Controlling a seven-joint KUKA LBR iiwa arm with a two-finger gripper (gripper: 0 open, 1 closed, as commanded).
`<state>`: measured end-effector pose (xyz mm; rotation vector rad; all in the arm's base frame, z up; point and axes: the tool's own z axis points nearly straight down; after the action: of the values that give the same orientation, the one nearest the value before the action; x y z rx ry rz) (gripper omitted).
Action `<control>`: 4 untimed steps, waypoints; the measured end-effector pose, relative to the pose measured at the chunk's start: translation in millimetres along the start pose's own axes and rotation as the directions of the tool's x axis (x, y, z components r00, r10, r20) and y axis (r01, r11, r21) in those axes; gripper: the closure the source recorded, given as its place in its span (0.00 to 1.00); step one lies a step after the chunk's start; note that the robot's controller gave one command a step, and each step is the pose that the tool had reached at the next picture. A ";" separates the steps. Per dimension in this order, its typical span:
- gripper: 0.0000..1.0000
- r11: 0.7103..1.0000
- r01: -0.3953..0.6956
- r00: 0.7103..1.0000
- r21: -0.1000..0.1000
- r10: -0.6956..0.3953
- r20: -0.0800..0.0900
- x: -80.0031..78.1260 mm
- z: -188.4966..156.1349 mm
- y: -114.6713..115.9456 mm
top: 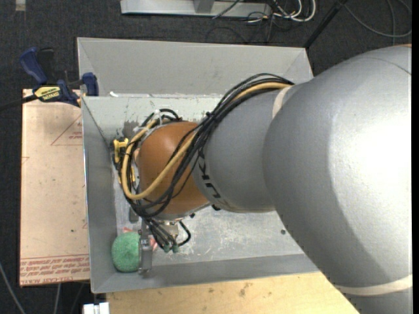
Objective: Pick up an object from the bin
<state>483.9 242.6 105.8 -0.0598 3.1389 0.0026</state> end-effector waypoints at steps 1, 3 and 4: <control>0.00 0.991 -0.134 0.991 -0.002 0.134 0.005 1.1 35.5 1.6; 1.00 0.995 0.103 0.995 -0.001 -0.103 0.001 4.1 35.5 5.9; 1.00 0.995 0.102 0.995 0.000 -0.102 -0.001 4.4 34.2 5.7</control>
Offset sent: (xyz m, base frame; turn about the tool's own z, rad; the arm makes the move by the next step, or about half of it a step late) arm -0.0051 0.0050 -0.0358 -0.1045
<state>479.4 248.2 71.5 -0.2207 3.1322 0.0026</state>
